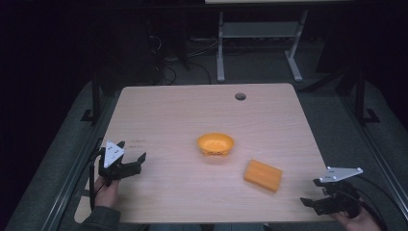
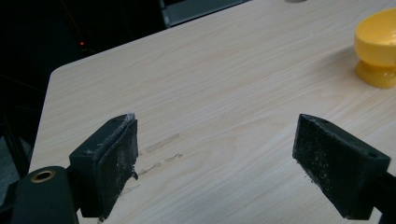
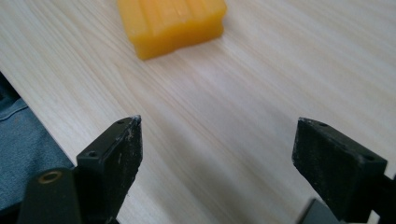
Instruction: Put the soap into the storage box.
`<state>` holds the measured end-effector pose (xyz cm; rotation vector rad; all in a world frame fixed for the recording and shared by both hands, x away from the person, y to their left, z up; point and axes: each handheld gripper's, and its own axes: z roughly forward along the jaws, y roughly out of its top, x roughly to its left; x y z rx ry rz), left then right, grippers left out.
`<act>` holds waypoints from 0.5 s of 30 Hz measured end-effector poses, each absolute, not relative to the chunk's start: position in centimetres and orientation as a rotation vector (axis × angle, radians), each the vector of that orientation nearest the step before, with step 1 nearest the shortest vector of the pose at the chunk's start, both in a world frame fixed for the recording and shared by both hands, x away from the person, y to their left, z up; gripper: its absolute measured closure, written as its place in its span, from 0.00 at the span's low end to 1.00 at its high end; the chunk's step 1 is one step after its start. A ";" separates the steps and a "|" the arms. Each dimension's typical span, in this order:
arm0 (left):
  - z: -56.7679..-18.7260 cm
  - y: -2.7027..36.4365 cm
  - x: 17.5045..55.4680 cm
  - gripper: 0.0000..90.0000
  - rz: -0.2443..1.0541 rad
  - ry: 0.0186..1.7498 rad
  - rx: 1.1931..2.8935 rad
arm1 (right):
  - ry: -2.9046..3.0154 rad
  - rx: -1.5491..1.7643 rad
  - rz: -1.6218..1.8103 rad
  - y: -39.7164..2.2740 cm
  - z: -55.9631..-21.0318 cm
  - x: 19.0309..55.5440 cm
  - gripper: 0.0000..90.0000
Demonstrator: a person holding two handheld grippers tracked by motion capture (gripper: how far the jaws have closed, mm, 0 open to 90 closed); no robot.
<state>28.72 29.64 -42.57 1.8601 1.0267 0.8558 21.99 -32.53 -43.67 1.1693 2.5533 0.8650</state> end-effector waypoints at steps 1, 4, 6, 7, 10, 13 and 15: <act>-42.6 29.6 28.7 0.15 0.854 1.029 1.864 | 2.561 1.157 0.861 -32.3 -43.3 22.2 0.17; -42.6 29.7 28.9 0.15 0.822 1.033 1.874 | 2.577 1.124 0.850 -31.7 -42.5 22.6 0.17; -42.6 29.7 29.0 0.15 0.812 1.030 1.879 | 2.589 1.099 0.849 -31.3 -42.0 22.9 0.17; -42.6 29.7 29.0 0.15 0.805 1.030 1.886 | 2.595 1.093 0.845 -31.1 -41.9 23.0 0.17; -42.5 29.7 29.1 0.15 0.782 1.030 1.894 | 2.613 1.061 0.839 -30.3 -41.4 23.5 0.17; -42.4 29.9 29.2 0.15 0.746 1.018 1.903 | 2.650 1.022 0.821 -29.0 -41.1 24.1 0.17; -42.3 29.9 29.3 0.15 0.742 1.022 1.896 | 2.675 0.999 0.805 -28.1 -41.0 24.5 0.17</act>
